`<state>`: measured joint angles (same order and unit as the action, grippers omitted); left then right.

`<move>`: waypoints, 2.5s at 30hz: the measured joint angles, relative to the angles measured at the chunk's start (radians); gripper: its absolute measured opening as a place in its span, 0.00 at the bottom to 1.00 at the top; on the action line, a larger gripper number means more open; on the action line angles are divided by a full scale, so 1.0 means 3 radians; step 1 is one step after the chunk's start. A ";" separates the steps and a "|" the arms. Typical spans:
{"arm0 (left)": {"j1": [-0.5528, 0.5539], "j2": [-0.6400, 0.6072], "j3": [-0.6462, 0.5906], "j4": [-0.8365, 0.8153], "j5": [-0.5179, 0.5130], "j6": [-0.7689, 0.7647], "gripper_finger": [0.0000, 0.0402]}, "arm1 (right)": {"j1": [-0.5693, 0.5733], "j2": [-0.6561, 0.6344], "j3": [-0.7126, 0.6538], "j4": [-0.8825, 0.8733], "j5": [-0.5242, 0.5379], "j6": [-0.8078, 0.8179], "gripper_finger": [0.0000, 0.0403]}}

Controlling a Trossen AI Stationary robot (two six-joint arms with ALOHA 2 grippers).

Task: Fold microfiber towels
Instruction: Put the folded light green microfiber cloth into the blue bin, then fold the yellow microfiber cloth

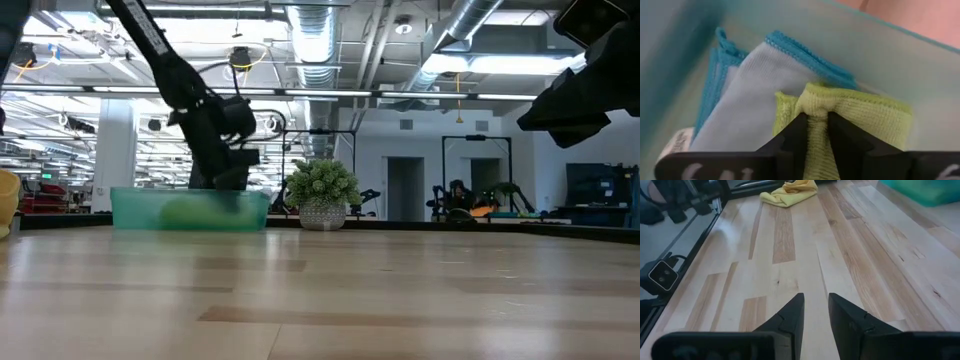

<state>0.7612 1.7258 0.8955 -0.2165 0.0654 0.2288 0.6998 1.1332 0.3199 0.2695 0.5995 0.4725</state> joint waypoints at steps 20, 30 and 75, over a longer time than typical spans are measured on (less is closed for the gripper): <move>-0.0533 -0.1088 0.0013 -0.0655 -0.0064 -0.0371 0.11 | -0.0029 0.0000 0.0000 -0.0003 0.0001 -0.0010 0.28; -0.1704 -0.1585 0.0015 -0.1433 -0.0297 -0.0733 0.11 | -0.0029 0.0000 0.0000 -0.0013 0.0003 -0.0008 0.28; -0.4766 -0.1591 -0.0756 -0.2778 -0.1085 -0.6698 0.11 | 0.0015 0.0003 0.0000 -0.0009 0.0166 0.0025 0.28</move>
<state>-0.6686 1.2485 0.6688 -1.0498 -0.2600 -1.7805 0.7044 1.1339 0.3199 0.2668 0.6494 0.4800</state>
